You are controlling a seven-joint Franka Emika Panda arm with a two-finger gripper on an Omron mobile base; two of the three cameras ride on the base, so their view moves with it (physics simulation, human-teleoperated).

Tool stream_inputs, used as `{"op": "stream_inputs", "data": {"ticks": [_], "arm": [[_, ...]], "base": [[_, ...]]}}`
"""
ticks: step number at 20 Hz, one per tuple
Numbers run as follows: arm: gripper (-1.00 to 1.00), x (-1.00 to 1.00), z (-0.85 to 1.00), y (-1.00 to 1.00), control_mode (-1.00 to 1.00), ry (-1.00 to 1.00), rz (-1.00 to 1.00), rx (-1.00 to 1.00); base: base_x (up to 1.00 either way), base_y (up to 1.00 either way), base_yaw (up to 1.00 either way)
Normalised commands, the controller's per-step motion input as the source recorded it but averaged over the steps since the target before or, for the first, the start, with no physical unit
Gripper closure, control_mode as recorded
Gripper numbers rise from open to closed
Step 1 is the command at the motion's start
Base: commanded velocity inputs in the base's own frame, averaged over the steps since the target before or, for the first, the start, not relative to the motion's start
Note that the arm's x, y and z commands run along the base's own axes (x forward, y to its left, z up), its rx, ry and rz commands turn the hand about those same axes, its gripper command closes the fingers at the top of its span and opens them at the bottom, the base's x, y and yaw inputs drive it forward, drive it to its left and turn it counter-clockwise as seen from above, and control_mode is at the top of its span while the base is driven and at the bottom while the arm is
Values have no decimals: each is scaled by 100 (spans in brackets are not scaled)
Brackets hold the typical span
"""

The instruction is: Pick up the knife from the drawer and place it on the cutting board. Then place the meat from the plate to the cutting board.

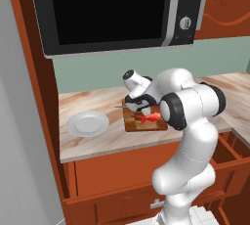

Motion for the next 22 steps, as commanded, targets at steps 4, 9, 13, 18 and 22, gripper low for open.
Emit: {"op": "stream_inputs", "data": {"ticks": [4, 9, 13, 18, 22], "arm": [[-100, -3, 0, 0, -100, 1, 0, 0], [-100, -84, 9, 0, -100, -6, 0, 0], [-100, -100, -29, 0, -100, -13, 0, -4], [-100, -100, -13, -29, -100, -27, 0, 5], [-100, -100, 32, -47, -100, -4, 0, 14]], "base": [[0, 0, 0], [0, 0, 0], [0, 0, 0], [0, 0, 0], [0, 0, 0]]}}
